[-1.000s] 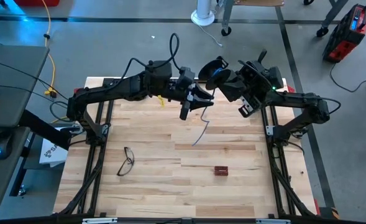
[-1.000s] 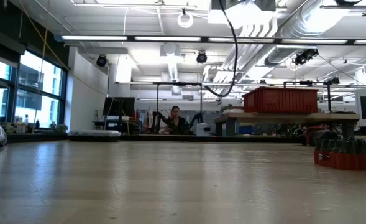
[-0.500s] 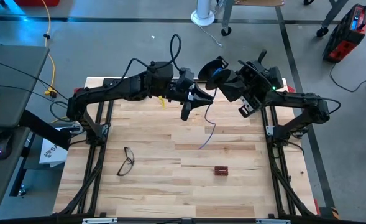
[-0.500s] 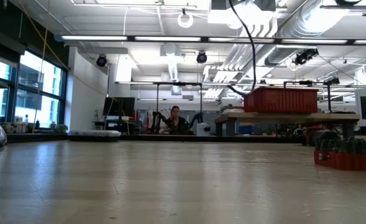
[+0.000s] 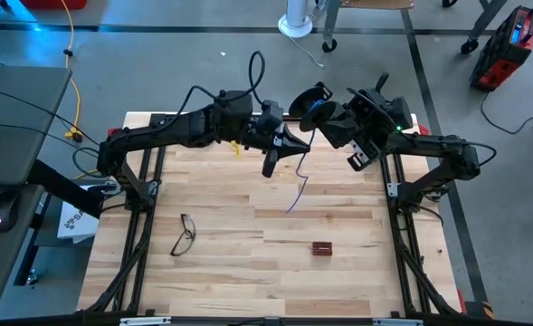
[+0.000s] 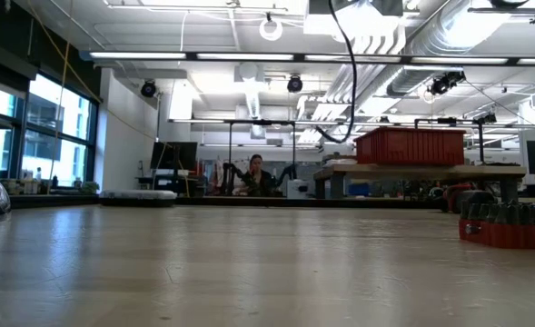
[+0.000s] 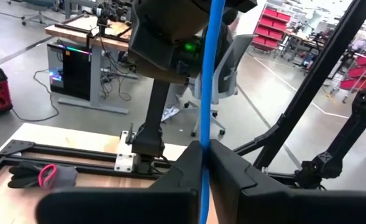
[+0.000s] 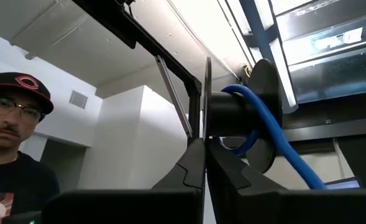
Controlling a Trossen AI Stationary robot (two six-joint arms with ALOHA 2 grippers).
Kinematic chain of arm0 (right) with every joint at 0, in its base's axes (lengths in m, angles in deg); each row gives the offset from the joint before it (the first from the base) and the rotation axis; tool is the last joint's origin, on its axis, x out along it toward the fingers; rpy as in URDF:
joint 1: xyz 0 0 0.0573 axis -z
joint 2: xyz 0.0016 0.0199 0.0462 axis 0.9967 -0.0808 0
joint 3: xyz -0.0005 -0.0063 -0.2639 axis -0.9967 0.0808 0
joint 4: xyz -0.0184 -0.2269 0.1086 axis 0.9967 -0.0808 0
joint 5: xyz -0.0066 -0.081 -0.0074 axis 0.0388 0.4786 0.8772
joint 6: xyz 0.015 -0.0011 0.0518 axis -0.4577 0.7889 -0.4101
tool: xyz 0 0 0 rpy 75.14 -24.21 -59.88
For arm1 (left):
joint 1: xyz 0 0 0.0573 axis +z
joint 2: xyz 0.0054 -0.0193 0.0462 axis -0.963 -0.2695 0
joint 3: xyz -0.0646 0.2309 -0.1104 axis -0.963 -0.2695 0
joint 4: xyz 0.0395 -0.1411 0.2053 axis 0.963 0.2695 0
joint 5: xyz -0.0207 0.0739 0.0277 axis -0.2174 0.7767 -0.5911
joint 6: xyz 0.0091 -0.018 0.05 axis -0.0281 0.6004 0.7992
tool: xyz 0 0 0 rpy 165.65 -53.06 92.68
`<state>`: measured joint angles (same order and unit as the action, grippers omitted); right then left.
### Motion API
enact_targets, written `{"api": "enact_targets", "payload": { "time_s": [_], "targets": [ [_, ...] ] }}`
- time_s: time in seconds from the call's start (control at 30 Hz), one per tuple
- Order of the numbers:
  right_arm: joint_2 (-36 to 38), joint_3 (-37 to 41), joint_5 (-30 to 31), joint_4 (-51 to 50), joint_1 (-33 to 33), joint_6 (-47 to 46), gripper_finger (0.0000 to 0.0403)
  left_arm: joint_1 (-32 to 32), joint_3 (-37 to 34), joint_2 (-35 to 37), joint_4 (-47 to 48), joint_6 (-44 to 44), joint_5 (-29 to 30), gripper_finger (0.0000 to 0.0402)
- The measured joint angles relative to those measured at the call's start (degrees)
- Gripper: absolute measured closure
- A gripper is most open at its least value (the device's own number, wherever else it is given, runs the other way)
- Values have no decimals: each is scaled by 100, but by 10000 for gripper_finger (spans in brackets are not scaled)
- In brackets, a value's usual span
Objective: Coil cords
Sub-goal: Coil the blue wire onto the spool
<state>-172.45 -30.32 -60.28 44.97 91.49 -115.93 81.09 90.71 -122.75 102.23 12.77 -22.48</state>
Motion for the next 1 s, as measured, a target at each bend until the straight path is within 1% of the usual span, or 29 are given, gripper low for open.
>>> {"api": "enact_targets", "payload": {
  "time_s": [0.13,0.2,0.27,0.43,0.6,0.9,1.0],
  "targets": [
    [0,0,0,0,0,-2,403,0,0,22,99,-304,-106,397],
    [22,0,0,-15,4,1,403,13,0,55,305,-473,-356,398],
    [68,0,-1,-66,36,27,403,13,-2,186,703,-577,-563,399],
    [172,0,-74,-164,167,0,403,13,0,596,1480,-538,-585,400],
    [192,0,-110,-563,319,1,403,1,0,916,1532,-850,-608,401],
    [218,0,-104,-689,677,-13,403,-92,0,1342,1597,-1553,-1108,401],
    [227,0,60,-684,763,-15,403,-92,0,1466,1753,-1698,-1270,401]
  ]
}}
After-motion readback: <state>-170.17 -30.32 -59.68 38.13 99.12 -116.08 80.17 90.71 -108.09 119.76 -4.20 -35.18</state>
